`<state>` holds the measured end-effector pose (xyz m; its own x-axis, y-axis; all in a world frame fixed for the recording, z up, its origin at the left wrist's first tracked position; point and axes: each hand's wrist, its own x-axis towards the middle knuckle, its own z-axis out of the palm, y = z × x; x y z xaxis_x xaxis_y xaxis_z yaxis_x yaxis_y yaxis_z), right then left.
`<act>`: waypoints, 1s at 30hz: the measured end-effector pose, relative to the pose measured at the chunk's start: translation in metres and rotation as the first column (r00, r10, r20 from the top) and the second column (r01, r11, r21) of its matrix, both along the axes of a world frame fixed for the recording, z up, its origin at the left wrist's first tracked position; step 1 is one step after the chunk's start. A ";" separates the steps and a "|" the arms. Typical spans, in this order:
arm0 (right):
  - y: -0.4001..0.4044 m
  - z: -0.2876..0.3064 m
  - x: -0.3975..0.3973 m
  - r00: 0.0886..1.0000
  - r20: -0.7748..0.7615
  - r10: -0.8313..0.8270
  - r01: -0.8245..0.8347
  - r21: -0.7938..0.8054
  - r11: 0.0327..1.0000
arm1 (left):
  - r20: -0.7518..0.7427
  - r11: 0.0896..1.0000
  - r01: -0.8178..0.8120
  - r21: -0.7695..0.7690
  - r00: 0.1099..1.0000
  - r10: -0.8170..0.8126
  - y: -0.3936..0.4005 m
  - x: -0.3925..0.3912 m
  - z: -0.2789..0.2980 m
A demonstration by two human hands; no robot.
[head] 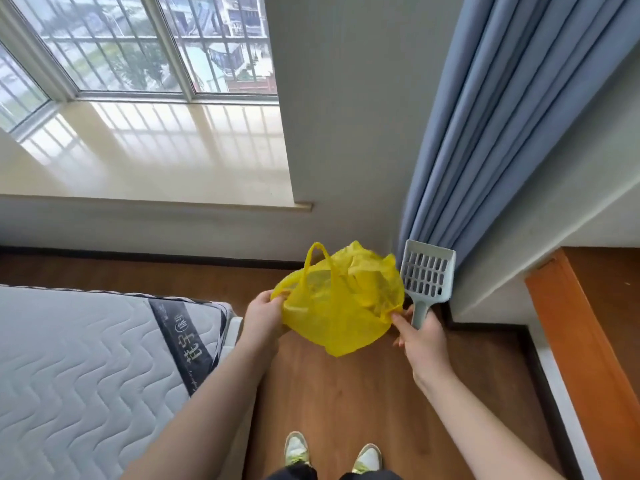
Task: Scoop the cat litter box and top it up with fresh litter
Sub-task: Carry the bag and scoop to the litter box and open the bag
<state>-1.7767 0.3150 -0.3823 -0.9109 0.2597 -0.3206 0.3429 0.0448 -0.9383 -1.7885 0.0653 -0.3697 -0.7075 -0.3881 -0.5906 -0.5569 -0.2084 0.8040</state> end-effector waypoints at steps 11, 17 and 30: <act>-0.028 0.022 0.006 0.989 -0.079 -0.123 0.131 0.121 0.984 | -0.098 0.823 0.272 -0.499 0.925 -0.366 -0.037 -0.041 0.015; -0.060 0.052 0.003 0.977 -0.210 0.027 0.010 0.175 0.984 | -0.036 0.603 0.486 -0.633 0.760 -0.649 -0.030 -0.045 0.018; -0.095 0.033 -0.017 0.967 0.110 0.231 -0.250 0.604 0.757 | -0.106 0.451 0.619 -0.643 0.512 -0.853 -0.012 -0.040 0.026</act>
<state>-1.7940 0.2202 -0.3496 -0.9634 0.1822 -0.1966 0.2678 0.6867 -0.6759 -1.8283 0.0529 -0.3440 -0.9542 0.2724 -0.1237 0.0651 0.5926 0.8029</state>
